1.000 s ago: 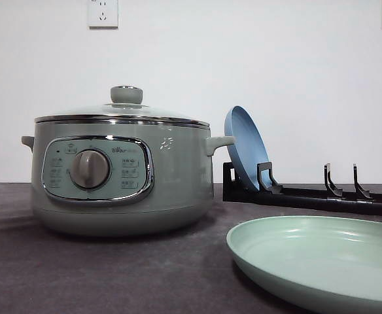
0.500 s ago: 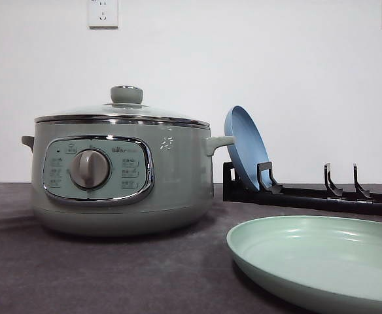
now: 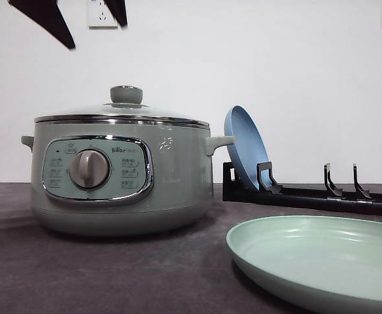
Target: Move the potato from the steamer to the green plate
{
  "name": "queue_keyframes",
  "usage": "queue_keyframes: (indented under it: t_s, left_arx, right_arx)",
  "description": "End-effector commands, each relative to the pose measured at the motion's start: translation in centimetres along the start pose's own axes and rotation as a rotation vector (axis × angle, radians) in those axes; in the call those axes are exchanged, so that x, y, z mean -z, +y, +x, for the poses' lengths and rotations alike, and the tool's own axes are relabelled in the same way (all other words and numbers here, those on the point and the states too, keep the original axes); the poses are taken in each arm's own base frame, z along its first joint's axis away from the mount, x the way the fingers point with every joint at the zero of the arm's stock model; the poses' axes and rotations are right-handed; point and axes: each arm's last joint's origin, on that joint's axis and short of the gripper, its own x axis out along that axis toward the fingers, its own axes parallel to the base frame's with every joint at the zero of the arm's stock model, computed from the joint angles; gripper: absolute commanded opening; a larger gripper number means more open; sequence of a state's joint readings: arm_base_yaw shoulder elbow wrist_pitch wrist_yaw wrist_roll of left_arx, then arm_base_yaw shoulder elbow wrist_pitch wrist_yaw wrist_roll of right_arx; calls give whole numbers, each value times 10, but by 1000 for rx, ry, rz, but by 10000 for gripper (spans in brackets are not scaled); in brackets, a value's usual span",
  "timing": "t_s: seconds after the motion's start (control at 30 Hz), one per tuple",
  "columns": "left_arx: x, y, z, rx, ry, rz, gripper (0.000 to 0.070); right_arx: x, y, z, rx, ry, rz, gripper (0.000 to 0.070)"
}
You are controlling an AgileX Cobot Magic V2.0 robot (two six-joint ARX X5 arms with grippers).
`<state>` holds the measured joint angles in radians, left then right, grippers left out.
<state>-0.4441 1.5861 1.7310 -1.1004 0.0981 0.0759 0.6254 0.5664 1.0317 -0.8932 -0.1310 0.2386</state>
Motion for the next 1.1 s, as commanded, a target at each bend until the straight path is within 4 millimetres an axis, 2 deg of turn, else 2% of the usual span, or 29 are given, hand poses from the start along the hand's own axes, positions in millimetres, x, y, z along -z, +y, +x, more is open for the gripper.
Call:
queue_keyframes:
  t_s: [0.0,0.3,0.63,0.77,0.87,1.0,1.07]
  left_arx:
    - [-10,-1,7,-7,-21,48,700]
    - [-26,2,50,-21,-38,84,700]
    - [-27,5,78,-17,3,77,700]
    - [-29,6,83,-18,-3,71,694]
    - [-29,6,83,-18,-4,70,590]
    - [-28,6,83,-17,3,57,496]
    - [-28,6,83,-17,3,56,416]
  right_arx:
    - [-3,2,-5,-10,-21,-16,630]
    - [-3,2,-6,-14,-23,-8,630]
    - [-3,2,-6,-14,-23,-8,630]
    - [-3,2,-6,-14,-20,-8,630]
    - [-2,2,-6,-12,-13,-7,630]
    - [-1,2,-6,-10,-9,-7,630]
    - [-1,2,-6,-10,-9,-7,630]
